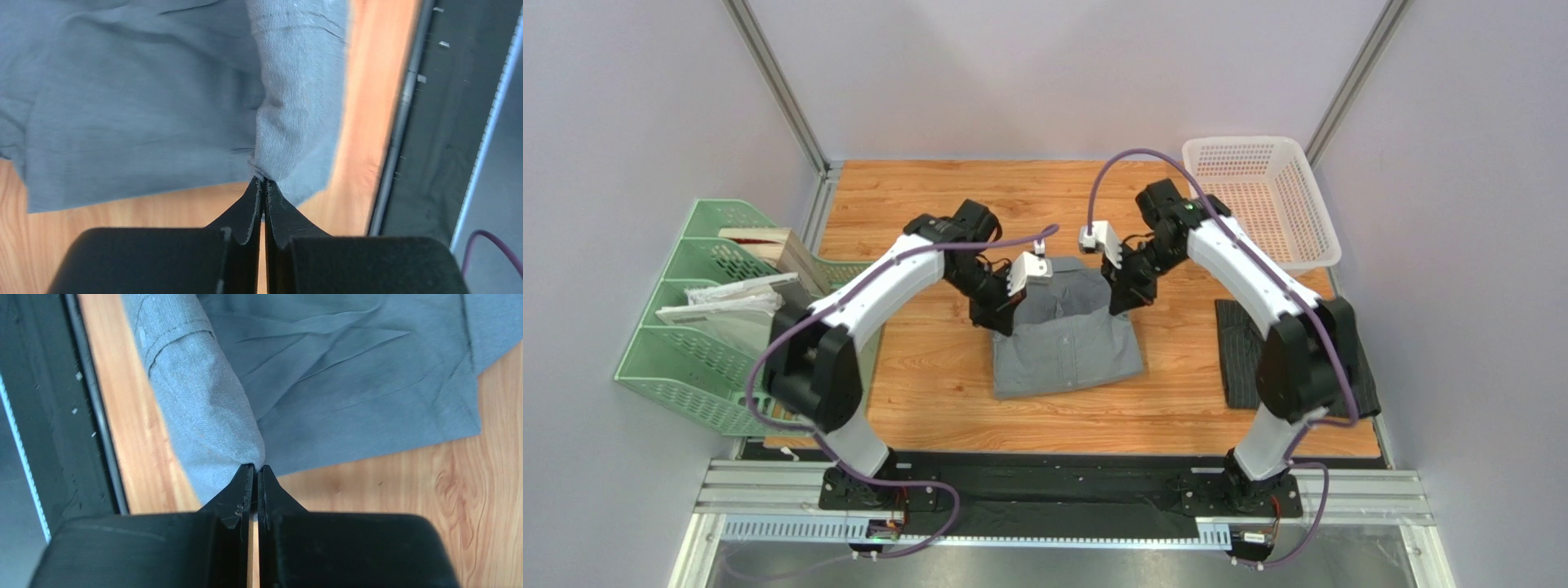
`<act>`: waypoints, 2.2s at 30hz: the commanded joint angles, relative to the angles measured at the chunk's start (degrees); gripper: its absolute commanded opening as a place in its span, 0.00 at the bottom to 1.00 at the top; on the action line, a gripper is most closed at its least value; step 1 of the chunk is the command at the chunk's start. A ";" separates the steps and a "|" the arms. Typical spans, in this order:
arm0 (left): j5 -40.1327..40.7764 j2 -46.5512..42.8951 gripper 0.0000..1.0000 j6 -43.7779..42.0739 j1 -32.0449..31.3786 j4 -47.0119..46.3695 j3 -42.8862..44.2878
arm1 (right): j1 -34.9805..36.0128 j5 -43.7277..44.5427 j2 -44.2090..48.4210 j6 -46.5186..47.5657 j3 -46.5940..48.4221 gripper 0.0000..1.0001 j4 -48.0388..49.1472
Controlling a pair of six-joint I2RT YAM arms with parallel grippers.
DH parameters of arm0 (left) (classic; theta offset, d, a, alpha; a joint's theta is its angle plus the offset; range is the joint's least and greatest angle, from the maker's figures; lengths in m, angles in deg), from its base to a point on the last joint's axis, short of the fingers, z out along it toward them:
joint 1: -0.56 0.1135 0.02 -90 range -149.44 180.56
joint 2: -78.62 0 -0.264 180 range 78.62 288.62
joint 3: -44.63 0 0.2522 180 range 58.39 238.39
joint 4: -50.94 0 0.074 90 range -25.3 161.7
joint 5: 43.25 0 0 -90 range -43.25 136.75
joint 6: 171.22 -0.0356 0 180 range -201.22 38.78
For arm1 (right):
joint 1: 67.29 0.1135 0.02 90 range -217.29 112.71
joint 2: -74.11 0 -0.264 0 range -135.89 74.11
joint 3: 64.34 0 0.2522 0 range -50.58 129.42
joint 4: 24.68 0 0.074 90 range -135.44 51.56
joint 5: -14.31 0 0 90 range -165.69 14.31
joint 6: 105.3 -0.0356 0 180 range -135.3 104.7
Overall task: Fold and stack the long sleeve shirts
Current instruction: Fold the shirt
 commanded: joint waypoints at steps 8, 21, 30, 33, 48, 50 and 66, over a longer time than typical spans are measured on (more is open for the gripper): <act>3.98 26.33 0.00 -0.77 5.95 1.36 18.30 | -4.44 -3.51 -35.32 -6.87 29.98 0.00 -13.27; -1.72 20.91 0.00 -0.95 4.46 2.86 5.75 | -2.59 -2.45 -25.62 -12.23 5.05 0.00 -5.55; -9.19 7.28 0.40 -3.49 4.80 3.12 2.39 | -4.17 -11.49 -16.19 -18.11 6.75 0.47 -11.25; -11.74 7.35 0.50 -1.06 3.93 1.55 5.20 | -4.53 -12.12 -18.11 -22.75 12.73 0.50 -9.86; -7.27 20.44 0.52 0.11 -7.32 -5.23 8.46 | -1.63 -12.04 -36.75 -40.27 29.46 0.33 6.06; -5.95 21.76 0.52 0.11 -8.20 -5.14 8.20 | -1.02 -11.42 -38.42 -39.22 28.59 0.33 6.15; -4.10 16.15 0.38 3.36 -15.06 -4.96 -0.23 | 2.94 -10.80 -32.11 -31.66 11.28 0.28 6.23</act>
